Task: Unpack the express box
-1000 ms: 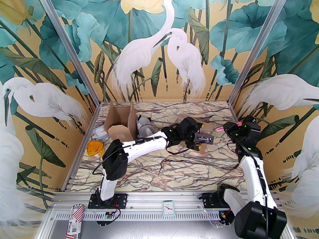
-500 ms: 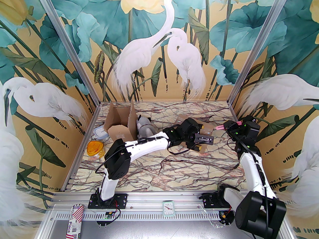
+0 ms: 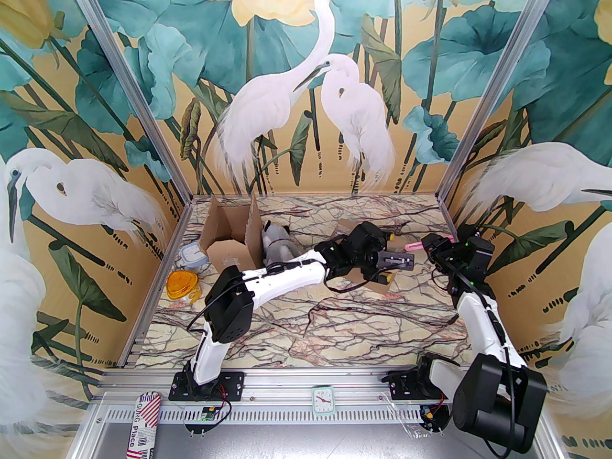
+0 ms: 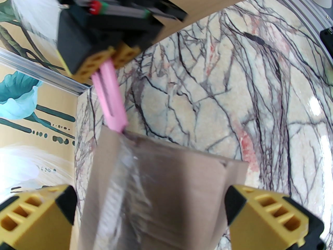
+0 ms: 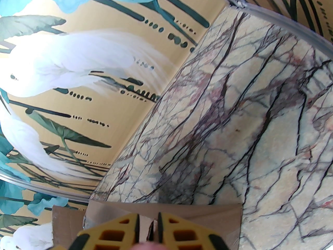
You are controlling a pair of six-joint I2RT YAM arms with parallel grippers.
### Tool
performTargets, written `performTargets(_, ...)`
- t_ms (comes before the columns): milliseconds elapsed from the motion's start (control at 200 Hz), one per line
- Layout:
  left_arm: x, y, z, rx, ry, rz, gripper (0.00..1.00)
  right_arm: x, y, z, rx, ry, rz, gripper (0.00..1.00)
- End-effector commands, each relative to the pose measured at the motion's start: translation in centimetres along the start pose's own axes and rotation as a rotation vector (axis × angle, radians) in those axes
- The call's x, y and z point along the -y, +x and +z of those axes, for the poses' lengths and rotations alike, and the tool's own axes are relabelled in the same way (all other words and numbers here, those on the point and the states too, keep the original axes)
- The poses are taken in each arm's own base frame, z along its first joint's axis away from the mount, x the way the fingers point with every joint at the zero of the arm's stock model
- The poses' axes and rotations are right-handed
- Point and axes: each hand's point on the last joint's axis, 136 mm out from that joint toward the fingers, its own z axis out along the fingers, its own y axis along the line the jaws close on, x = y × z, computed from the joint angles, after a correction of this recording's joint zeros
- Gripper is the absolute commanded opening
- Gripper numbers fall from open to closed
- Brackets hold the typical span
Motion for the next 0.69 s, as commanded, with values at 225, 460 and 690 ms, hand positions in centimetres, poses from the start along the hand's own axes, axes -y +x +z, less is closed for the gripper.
performTargets(225, 2.3, 0.7, 1.2, 0.037, 0.161, -0.037, 1.0, -1.1, 1.6, 0.0, -0.092, -0.083, 0.012, 0.0)
performTargets(460, 3.4, 0.8, -0.9, 0.058, 0.267, -0.038, 1.0, -1.2, 1.2, 0.4, -0.103, -0.071, -0.008, 0.0)
performTargets(690, 3.5, 1.0, -0.3, 0.061, 0.266, -0.06, 1.0, -1.5, 1.0, 0.7, -0.114, -0.085, 0.0, 0.0)
